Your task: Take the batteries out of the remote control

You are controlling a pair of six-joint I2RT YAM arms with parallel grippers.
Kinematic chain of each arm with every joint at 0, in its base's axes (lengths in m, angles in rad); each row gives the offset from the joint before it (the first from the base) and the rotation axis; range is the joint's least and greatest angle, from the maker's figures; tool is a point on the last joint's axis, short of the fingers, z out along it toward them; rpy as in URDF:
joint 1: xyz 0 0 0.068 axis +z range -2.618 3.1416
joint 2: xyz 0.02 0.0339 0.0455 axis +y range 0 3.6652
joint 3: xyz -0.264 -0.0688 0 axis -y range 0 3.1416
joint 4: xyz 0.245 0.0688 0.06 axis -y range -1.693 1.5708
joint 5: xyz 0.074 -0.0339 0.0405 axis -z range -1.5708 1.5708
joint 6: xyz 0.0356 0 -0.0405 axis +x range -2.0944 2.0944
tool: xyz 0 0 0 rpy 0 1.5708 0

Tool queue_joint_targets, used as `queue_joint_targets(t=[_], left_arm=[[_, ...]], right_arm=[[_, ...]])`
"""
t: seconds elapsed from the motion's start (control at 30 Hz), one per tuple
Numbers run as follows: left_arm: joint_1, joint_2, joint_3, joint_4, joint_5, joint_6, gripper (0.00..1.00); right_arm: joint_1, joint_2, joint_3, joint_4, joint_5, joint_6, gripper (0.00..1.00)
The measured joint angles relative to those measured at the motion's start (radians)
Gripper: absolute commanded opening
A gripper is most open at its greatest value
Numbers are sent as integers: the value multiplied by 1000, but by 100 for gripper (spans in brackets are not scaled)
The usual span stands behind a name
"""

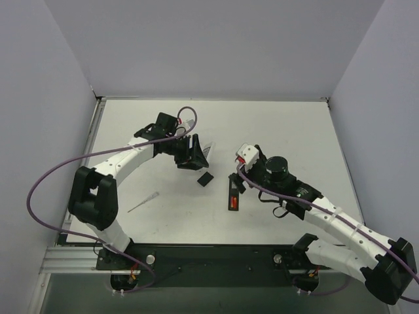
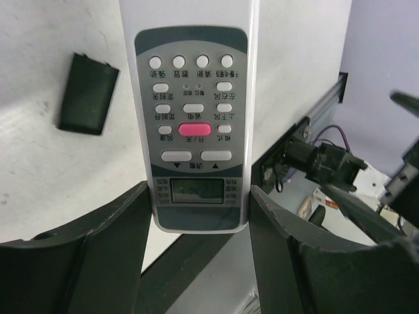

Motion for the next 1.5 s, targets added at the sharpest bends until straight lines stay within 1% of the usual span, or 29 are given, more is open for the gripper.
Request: queue_joint_targets(t=[0.1, 0.23, 0.37, 0.57, 0.83, 1.07, 1.17, 1.27, 1.3, 1.37, 1.47, 1.5], left_arm=[[-9, -53, -49, -1, 35, -5, 0], [-32, -113, -87, -17, 67, 0, 0], [-60, -152, -110, -25, 83, 9, 0], [-113, -166, -144, -27, 92, 9, 0], [-132, -166, -145, -32, 102, 6, 0], [-137, -164, -145, -55, 104, 16, 0], [-144, -161, -145, -66, 107, 25, 0], [-150, -161, -145, -76, 111, 30, 0], [-151, -161, -144, -81, 111, 34, 0], [-151, -159, -142, -96, 110, 42, 0], [-150, -156, -140, -118, 111, 52, 0], [-150, -154, -138, -127, 111, 55, 0]], right_arm=[[-15, 32, -34, 38, -70, -203, 79], [-17, 76, -64, 58, -145, -415, 76], [-7, 131, -64, 69, -183, -571, 75], [39, 191, -64, 130, -162, -753, 73], [80, 204, -64, 145, -159, -883, 70], [113, 205, -64, 144, -159, -931, 68], [128, 209, -64, 143, -161, -941, 66], [137, 220, -64, 142, -164, -955, 60], [137, 228, -64, 142, -164, -959, 56], [140, 237, -64, 142, -165, -964, 54], [143, 251, -63, 142, -167, -969, 43], [143, 254, -63, 142, -167, -971, 34]])
